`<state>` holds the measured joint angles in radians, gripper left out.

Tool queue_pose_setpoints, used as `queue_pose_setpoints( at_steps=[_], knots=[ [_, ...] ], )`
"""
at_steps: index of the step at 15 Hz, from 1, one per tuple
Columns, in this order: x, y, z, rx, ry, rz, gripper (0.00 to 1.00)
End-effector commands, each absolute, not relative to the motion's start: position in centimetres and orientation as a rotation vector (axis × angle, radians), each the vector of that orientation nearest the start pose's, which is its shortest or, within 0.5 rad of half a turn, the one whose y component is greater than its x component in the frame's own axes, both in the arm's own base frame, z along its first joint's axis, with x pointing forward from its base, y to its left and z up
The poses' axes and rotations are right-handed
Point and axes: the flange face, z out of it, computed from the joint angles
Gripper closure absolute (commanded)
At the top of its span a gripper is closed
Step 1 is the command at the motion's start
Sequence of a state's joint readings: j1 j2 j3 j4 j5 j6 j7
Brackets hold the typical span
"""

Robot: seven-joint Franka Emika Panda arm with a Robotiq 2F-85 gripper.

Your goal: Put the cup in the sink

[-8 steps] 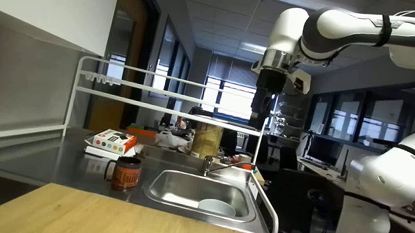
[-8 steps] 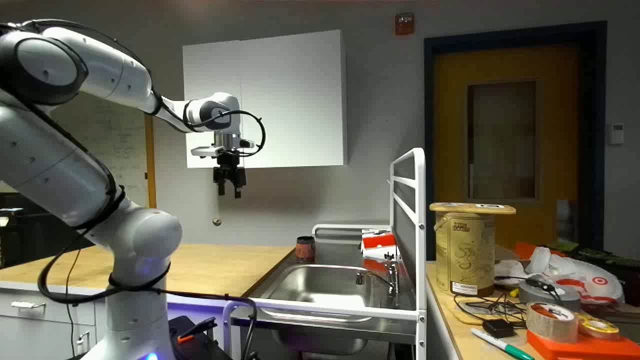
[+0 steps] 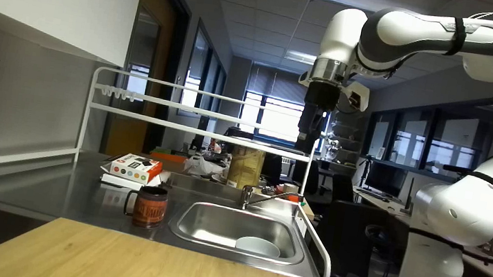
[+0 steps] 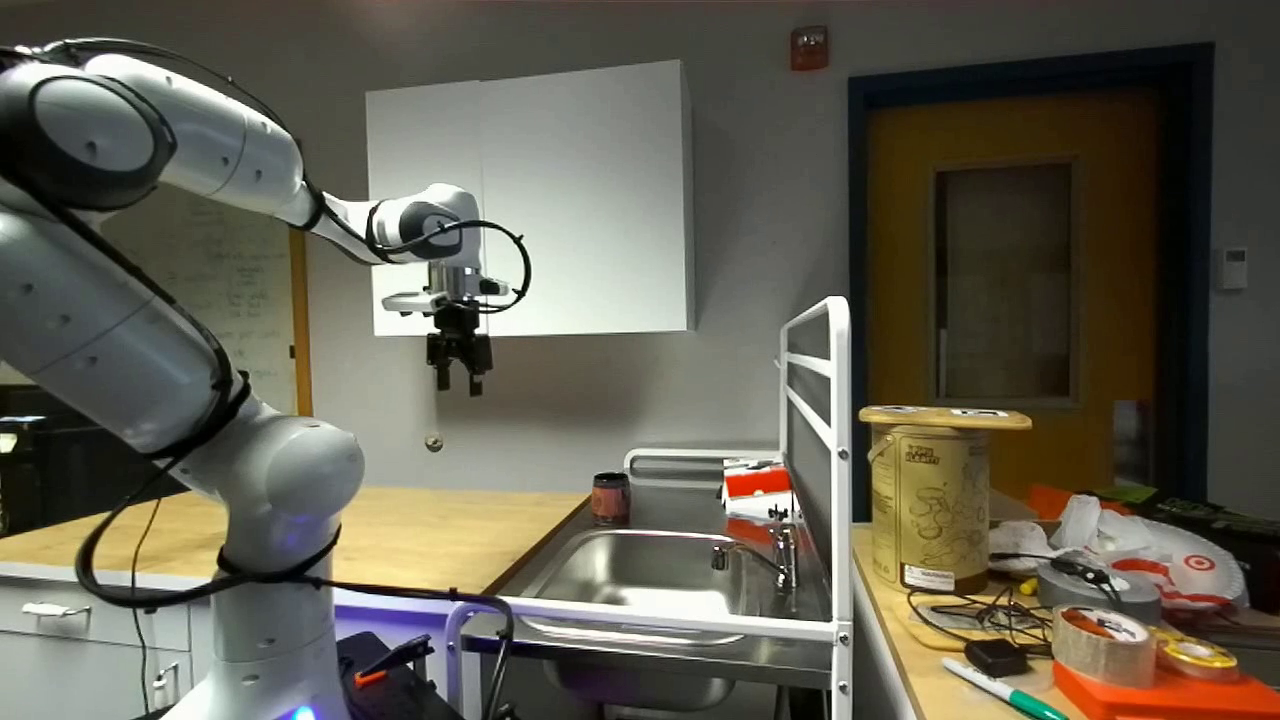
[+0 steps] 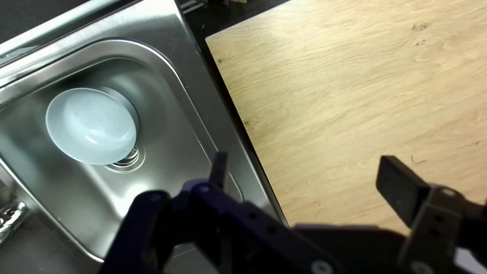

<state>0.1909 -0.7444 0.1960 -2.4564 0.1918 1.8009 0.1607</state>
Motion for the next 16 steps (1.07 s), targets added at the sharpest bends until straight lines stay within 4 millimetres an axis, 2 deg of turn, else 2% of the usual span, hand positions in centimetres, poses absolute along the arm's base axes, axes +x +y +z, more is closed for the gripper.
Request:
queue_pose_setpoints(
  at_steps=[1, 7, 9, 11, 14, 16],
  knots=[
    [30.4, 15.3, 54.5, -3.058, -0.221, -0.098, 0.0],
    [30.4, 15.3, 54.5, -3.058, -0.221, -0.098, 0.0],
    [31.6, 15.1, 54.3, -3.071, -0.205, -0.064, 0.0],
    [33.7, 14.7, 53.7, -3.08, -0.148, -0.048, 0.0],
    [40.1, 13.6, 52.2, -3.072, 0.008, -0.056, 0.0],
    [43.6, 13.3, 51.3, -3.088, 0.131, -0.071, 0.0]
  ],
)
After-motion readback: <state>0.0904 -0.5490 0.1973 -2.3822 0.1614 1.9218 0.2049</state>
